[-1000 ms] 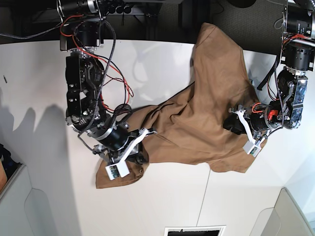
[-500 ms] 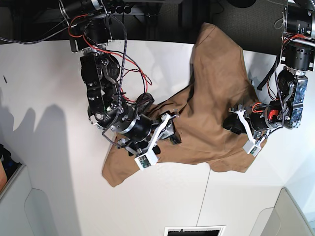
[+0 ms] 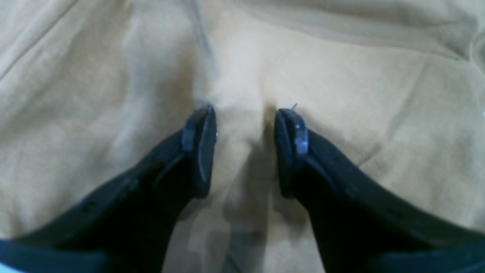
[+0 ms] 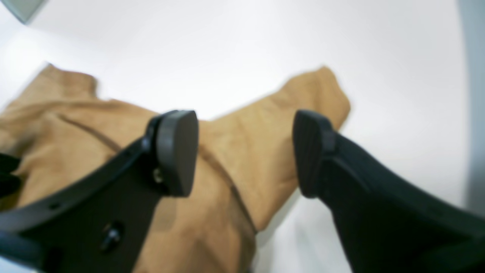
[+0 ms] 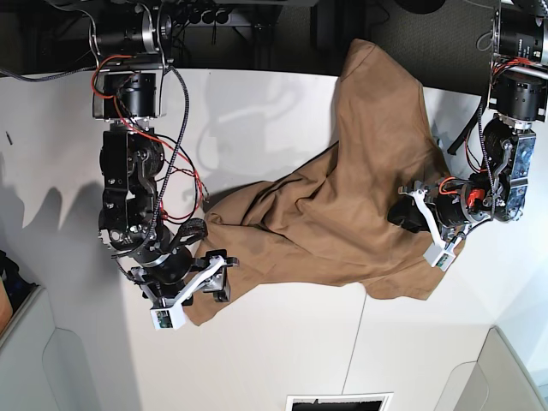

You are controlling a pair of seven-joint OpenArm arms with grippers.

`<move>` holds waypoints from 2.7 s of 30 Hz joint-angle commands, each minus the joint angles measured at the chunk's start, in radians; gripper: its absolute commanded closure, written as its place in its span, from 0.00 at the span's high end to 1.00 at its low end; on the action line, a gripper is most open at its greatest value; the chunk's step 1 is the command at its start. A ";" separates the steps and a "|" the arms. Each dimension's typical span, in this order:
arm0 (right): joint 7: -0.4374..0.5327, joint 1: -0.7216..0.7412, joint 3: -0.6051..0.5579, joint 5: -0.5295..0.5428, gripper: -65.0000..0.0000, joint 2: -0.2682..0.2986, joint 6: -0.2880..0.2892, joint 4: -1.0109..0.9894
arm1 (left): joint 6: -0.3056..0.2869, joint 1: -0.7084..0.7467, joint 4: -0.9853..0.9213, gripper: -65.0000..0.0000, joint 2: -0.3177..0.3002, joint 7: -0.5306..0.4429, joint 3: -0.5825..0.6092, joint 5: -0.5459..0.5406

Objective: Layout the t-shirt on the table in an organized manner, then fold the t-shirt properly
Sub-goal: 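Release and move the right gripper inward to grasp the shirt body, then drag the shirt with the right gripper outward while the left gripper holds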

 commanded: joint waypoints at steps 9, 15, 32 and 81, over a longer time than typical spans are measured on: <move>0.015 0.051 -0.036 0.131 0.59 -0.004 0.141 -0.156 | -0.004 0.001 0.000 0.44 -0.008 0.045 0.002 0.024; 0.006 0.051 -0.068 0.152 0.59 -0.004 0.147 -0.148 | -0.004 0.001 0.000 0.44 -0.008 0.042 0.002 0.024; -0.067 0.054 -0.105 0.140 0.00 -0.003 0.143 -0.116 | -0.004 0.001 0.000 0.44 -0.008 0.030 0.002 0.045; 0.113 -0.029 -0.171 0.074 0.41 0.016 0.148 -0.098 | -0.004 0.001 -0.059 0.44 -0.006 0.023 0.002 0.062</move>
